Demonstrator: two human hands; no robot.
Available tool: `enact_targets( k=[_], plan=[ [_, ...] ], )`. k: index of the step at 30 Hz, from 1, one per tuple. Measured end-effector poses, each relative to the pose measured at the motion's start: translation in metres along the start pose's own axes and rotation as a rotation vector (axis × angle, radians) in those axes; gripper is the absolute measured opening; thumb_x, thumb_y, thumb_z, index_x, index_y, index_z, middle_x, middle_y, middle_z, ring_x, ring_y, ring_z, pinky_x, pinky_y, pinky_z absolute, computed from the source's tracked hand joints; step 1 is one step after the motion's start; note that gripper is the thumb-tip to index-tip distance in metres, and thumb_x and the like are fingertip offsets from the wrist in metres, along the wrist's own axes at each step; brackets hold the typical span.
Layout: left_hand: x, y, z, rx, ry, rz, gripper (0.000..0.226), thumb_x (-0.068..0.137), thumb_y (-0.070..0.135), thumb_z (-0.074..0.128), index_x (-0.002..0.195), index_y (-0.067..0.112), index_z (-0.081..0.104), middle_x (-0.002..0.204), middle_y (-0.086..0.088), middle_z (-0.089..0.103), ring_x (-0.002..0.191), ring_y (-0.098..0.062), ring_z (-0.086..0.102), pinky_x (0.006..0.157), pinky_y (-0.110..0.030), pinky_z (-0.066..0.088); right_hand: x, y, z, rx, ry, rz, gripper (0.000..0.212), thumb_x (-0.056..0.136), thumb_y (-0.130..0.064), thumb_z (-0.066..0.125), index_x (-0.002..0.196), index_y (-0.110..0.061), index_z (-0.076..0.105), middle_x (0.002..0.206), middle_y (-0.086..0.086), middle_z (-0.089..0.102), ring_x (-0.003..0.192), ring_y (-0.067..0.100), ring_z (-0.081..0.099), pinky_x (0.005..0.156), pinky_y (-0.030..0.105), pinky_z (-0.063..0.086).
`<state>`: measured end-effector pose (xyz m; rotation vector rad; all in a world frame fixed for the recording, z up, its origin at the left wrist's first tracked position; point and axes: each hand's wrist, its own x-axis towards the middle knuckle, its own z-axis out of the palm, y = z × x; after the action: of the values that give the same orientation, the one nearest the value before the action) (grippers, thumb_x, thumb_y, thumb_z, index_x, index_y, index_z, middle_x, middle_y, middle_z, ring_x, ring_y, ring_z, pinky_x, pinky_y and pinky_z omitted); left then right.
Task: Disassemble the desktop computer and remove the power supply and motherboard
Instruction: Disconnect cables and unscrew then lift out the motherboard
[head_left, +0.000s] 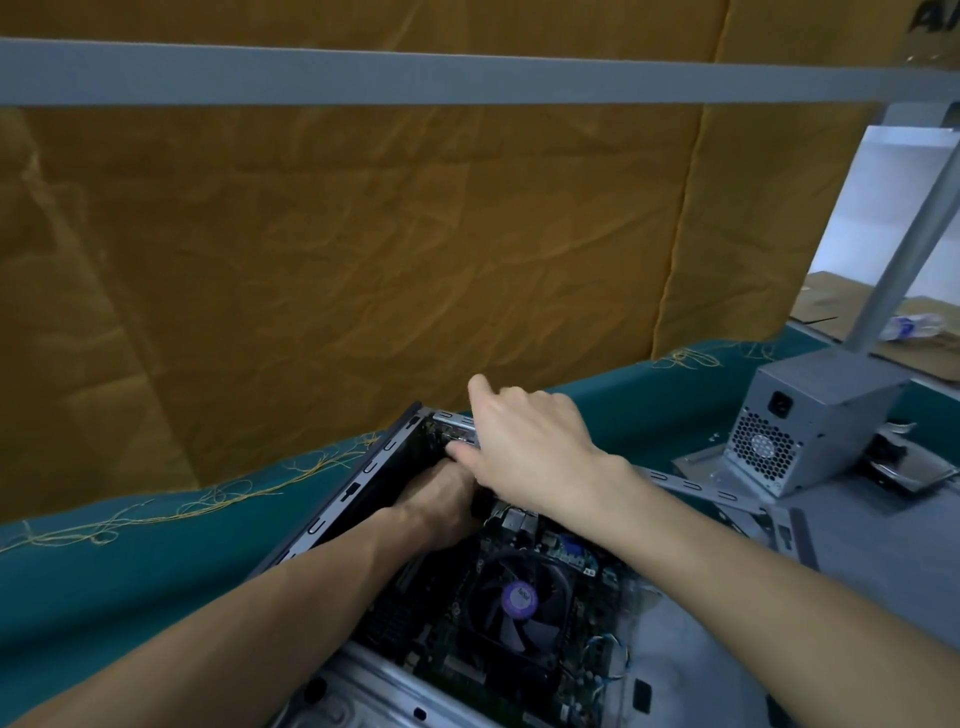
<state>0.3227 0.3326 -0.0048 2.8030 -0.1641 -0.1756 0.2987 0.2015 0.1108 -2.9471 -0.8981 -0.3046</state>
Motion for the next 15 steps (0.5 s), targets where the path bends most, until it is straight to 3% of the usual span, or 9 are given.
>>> enact_targets(
  k=[2,4,7,9,12,15],
  plan=[
    [-0.001,0.001,-0.002,-0.012,0.028,0.006,0.027,0.086,0.011,0.066,0.077,0.026,0.045,0.074,0.006,0.047,0.066,-0.02,0.05,0.055,-0.028,0.037,0.002,0.005,0.0,0.17,-0.039,-0.024,0.023,0.096,-0.026,0.063,0.109,-0.019,0.045,0.101,0.0,0.058,0.09,0.027,0.06,0.067,0.036,0.038],
    [-0.001,0.001,-0.002,-0.016,0.025,-0.01,0.024,0.084,0.011,0.066,0.074,0.024,0.048,0.069,0.007,0.047,0.063,-0.021,0.051,0.055,-0.028,0.038,0.001,0.008,-0.004,0.317,-0.158,-0.04,0.035,0.088,-0.012,0.067,0.114,-0.025,0.048,0.106,-0.003,0.052,0.094,0.022,0.054,0.063,0.031,0.036],
    [-0.001,-0.001,0.0,-0.038,0.015,-0.029,0.03,0.081,0.009,0.066,0.065,0.024,0.045,0.066,0.005,0.049,0.06,-0.019,0.05,0.054,-0.027,0.038,-0.001,0.003,-0.004,0.073,-0.101,-0.025,0.049,0.09,-0.034,0.072,0.122,-0.02,0.038,0.103,0.002,0.049,0.088,0.027,0.055,0.064,0.036,0.036],
    [-0.003,0.0,0.001,-0.023,0.012,-0.027,0.031,0.083,0.012,0.067,0.068,0.025,0.043,0.071,0.004,0.051,0.06,-0.016,0.051,0.051,-0.026,0.037,-0.001,0.002,0.0,-0.051,-0.026,0.002,0.048,0.094,-0.048,0.065,0.115,-0.016,0.036,0.094,0.006,0.056,0.08,0.031,0.059,0.059,0.037,0.035],
    [-0.005,0.001,0.0,-0.038,0.042,-0.05,0.035,0.08,0.012,0.069,0.062,0.025,0.041,0.066,0.002,0.052,0.056,-0.02,0.052,0.05,-0.026,0.037,0.002,0.006,-0.001,0.062,-0.028,-0.05,0.029,0.092,-0.033,0.068,0.105,-0.017,0.047,0.102,0.005,0.064,0.091,0.033,0.064,0.067,0.038,0.039],
    [-0.007,0.004,-0.002,-0.014,0.067,-0.039,0.041,0.08,0.012,0.069,0.059,0.028,0.038,0.059,0.008,0.045,0.056,-0.025,0.052,0.051,-0.026,0.037,0.004,0.014,-0.008,0.22,-0.052,-0.04,0.024,0.079,-0.019,0.075,0.094,-0.025,0.057,0.098,-0.003,0.059,0.086,0.025,0.059,0.064,0.034,0.041]
  ],
)
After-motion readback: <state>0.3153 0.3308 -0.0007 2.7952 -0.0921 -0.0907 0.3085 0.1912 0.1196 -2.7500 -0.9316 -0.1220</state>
